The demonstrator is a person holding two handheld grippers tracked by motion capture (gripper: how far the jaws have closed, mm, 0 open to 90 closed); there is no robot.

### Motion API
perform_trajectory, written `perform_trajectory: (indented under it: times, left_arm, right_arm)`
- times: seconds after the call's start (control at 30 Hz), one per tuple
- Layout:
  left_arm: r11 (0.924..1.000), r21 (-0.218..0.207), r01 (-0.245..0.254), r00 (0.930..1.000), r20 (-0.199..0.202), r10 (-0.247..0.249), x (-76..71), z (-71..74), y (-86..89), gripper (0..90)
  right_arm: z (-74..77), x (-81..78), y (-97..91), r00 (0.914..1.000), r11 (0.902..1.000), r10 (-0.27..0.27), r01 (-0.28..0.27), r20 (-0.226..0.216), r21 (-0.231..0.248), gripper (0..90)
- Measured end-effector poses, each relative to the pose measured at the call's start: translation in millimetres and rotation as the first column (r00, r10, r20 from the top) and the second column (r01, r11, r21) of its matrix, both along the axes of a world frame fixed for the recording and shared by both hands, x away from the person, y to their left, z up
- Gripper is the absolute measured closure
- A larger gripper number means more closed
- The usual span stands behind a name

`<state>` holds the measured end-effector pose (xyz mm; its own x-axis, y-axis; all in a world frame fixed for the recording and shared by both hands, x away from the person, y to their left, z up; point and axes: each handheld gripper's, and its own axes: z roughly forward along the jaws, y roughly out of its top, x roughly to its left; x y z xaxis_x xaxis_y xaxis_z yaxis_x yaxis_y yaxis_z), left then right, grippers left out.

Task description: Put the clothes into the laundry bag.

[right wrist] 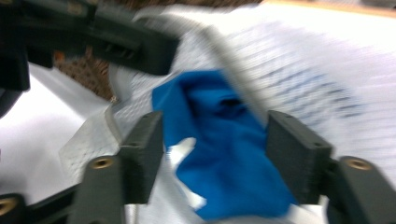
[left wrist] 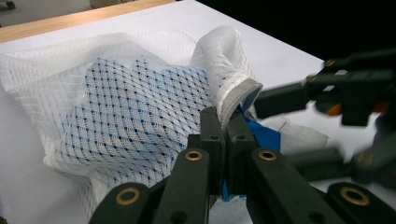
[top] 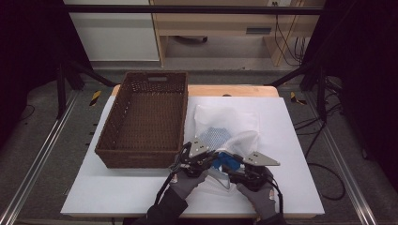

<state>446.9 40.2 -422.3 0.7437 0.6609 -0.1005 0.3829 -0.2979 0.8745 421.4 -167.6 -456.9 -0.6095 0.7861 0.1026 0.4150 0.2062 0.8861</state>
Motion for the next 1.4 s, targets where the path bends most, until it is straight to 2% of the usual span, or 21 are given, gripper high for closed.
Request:
perform_trajectory:
  times: [0.1,0.17,0.3,0.33,0.37,0.43,0.5,0.6,0.67,0.7,0.73,0.8,0.9,0.97,1.07,1.1,1.2,1.23,1.3,1.33,1.4]
  left_arm:
    - [1.0,-0.002,0.002,1.0,0.002,-0.002,-0.6,0.2,0.0,87.8]
    - [1.0,-0.004,0.005,1.0,0.002,-0.005,-1.1,0.4,0.0,87.8]
    - [0.9999,-0.009,0.01,0.9999,0.004,-0.01,-2.6,0.8,-1.0,87.8]
    - [0.9999,-0.011,0.013,0.9999,0.002,-0.013,-2.8,1.1,-1.6,87.8]
    - [0.9998,-0.013,0.015,0.9999,0.003,-0.015,-3.7,1.5,-2.3,87.8]
    - [0.9995,-0.014,0.028,0.9996,0.009,-0.028,-6.1,3.8,-3.6,87.8]
    - [0.999,-0.022,0.038,0.9991,0.022,-0.037,-9.9,8.8,-5.1,87.8]
    - [0.9978,-0.033,0.057,0.9978,0.037,-0.056,-15.7,15.5,-7.6,87.8]
    - [0.9978,-0.021,0.064,0.9975,0.034,-0.063,-17.1,15.0,-9.7,87.7]
    - [0.9978,-0.013,0.065,0.9975,0.03,-0.065,-16.7,12.8,-10.7,87.6]
    - [0.9978,-0.009,0.065,0.9976,0.021,-0.065,-15.7,9.9,-11.2,87.6]
    - [0.9982,0.0,0.059,0.9982,0.007,-0.059,-13.3,3.8,-10.8,87.7]
    - [0.9991,0.004,0.042,0.9991,-0.007,-0.042,-9.0,-3.0,-6.3,87.7]
    - [0.9995,-0.001,0.033,0.9993,-0.018,-0.033,-6.7,-6.1,-2.5,87.7]
    - [0.9997,-0.001,0.023,0.9995,-0.022,-0.023,-5.8,-7.9,1.1,87.7]
    - [0.9998,-0.003,0.021,0.9996,-0.019,-0.021,-5.6,-7.8,1.6,87.7]
    - [0.9998,-0.01,0.019,0.9996,-0.019,-0.019,-4.6,-7.6,0.4,87.7]
    - [0.9998,-0.008,0.02,0.9996,-0.018,-0.02,-4.4,-7.4,-0.3,87.7]
    - [0.9997,-0.008,0.022,0.9996,-0.017,-0.022,-4.5,-6.9,-1.4,87.7]
    - [0.9997,-0.006,0.022,0.9997,-0.015,-0.022,-4.7,-6.6,-1.4,87.7]
    - [0.9997,-0.01,0.02,0.9997,-0.016,-0.02,-4.6,-6.3,-0.7,87.7]
  right_arm:
    - [-14.4,8.5,20.4,0.9993,0.9981,0.002,-0.004,-0.037,-0.062,40.2]
    - [-23.8,16.1,29.4,0.9987,0.9924,-0.02,0.014,-0.047,-0.123,52.6]
    - [-30.8,30.6,30.2,0.9933,0.9934,-0.056,0.045,-0.101,-0.106,79.4]
    - [-29.9,31.6,30.7,0.9921,0.9933,-0.064,0.053,-0.107,-0.102,82.4]
    - [-28.4,32.8,31.1,0.9918,0.9932,-0.072,0.061,-0.106,-0.099,83.6]
    - [-21.0,35.0,31.4,0.9944,0.9929,-0.089,0.084,-0.058,-0.085,84.4]
    - [-12.2,40.3,30.7,0.9916,0.9899,-0.125,0.122,-0.033,-0.072,84.4]
    - [-8.5,53.8,27.5,0.9776,0.9729,-0.211,0.209,-0.002,-0.098,84.1]
    - [-14.0,62.9,25.2,0.9639,0.9573,-0.266,0.264,-0.005,-0.118,83.9]
    - [-17.6,66.6,24.4,0.9599,0.9518,-0.28,0.277,-0.008,-0.132,83.5]
    - [-21.0,69.3,24.7,0.9586,0.9503,-0.284,0.278,-0.025,-0.141,83.0]
    - [-23.8,70.3,25.8,0.9627,0.9533,-0.269,0.261,-0.031,-0.151,79.8]
    - [-17.7,63.8,19.5,0.9756,0.9685,-0.217,0.21,-0.035,-0.133,71.8]
    - [-10.6,53.4,9.5,0.985,0.9826,-0.17,0.168,-0.028,-0.08,66.8]
    - [-0.4,32.9,-5.6,0.9934,0.9927,-0.114,0.114,-0.009,-0.04,63.3]
    - [1.4,26.1,-9.9,0.9947,0.9937,-0.103,0.103,-0.001,-0.044,63.0]
    - [-2.0,15.7,-14.0,0.9975,0.9948,-0.064,0.061,-0.029,-0.082,56.7]
    - [-6.1,16.5,-12.6,0.9979,0.994,-0.05,0.046,-0.042,-0.099,55.1]
    - [-16.6,22.8,-7.5,0.9962,0.9883,-0.06,0.05,-0.063,-0.144,55.2]
    - [-22.3,27.4,-4.7,0.9948,0.9842,-0.073,0.06,-0.071,-0.166,59.1]
    - [-30.3,34.9,-1.7,0.9894,0.9747,-0.114,0.094,-0.09,-0.203,79.7]
